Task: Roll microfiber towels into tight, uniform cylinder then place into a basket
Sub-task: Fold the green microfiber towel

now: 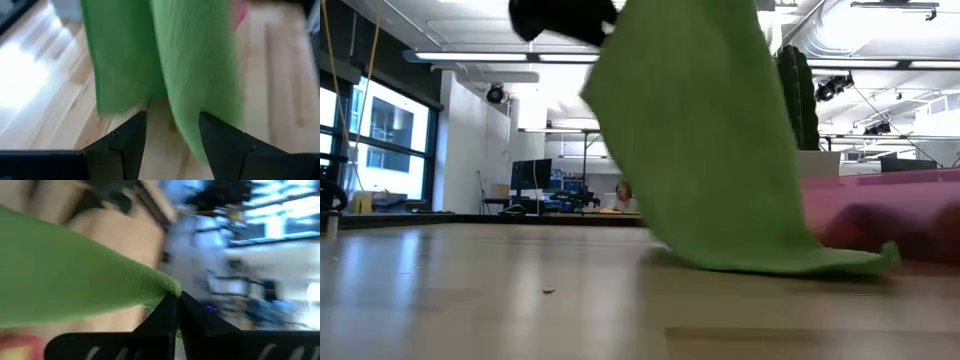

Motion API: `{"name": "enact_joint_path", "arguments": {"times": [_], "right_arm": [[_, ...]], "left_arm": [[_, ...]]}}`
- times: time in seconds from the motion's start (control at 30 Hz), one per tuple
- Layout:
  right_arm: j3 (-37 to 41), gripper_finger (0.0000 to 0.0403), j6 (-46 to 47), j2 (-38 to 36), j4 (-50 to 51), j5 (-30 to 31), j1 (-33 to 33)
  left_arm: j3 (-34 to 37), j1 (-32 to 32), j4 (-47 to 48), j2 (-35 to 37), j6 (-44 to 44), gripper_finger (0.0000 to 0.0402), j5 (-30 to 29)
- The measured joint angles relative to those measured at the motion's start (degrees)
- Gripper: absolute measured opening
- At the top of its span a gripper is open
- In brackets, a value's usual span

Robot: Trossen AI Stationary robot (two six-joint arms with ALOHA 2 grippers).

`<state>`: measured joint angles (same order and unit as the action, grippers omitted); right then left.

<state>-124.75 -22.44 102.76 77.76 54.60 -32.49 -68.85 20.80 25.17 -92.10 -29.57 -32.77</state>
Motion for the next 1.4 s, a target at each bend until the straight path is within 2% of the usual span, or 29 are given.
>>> {"name": "enact_joint_path", "arguments": {"times": [0.07, 0.1, 0.23, 0.4, 0.63, 0.87, 1.0, 1.27, 1.4], "right_arm": [[0.0, 0.0, -0.34, 0.24, 0.34, -7.74, 0.52], [0.03, 0.0, -1.29, 0.44, 0.97, -9.78, 0.63], [0.07, 0.0, -2.26, 0.32, 1.27, -7.2, 0.74], [0.04, 0.0, -4.11, 0.42, 1.52, -14.53, 0.97], [0.04, 0.0, -11.76, 0.42, -0.17, -15.75, 1.0], [0.04, 0.0, -23.16, 0.44, -8.58, -15.84, 0.98], [0.04, 0.0, -26.54, 0.44, -11.15, -15.82, 0.98], [0.04, 0.0, -20.88, 0.44, -3.44, -9.96, 2.1], [0.04, 0.0, -16.97, 0.44, -0.12, -9.48, 2.71]], "left_arm": [[0.0, 0.0, -3.78, 0.6, 2.68, 0.0172, -0.14], [-0.06, 0.0, -6.12, 0.62, 4.4, 0.0172, -0.37], [0.03, 0.0, -14.89, 1.26, 11.82, 0.0172, -2.13], [-0.04, 0.0, -28.46, 1.3, 22.52, 0.0172, -5.26], [-0.04, 0.0, -41.54, 1.3, 34.08, 0.0172, -4.97], [-0.04, -0.06, -43.15, 1.3, 36.39, 0.0172, -2.53], [-0.04, 0.06, -43.01, 1.3, 36.29, 0.0172, -2.23], [-0.04, 3.66, -40.21, 1.3, 36.25, 0.0172, 0.19], [-0.04, 5.35, -36.56, 1.28, 36.23, 0.0172, 0.26]]}}
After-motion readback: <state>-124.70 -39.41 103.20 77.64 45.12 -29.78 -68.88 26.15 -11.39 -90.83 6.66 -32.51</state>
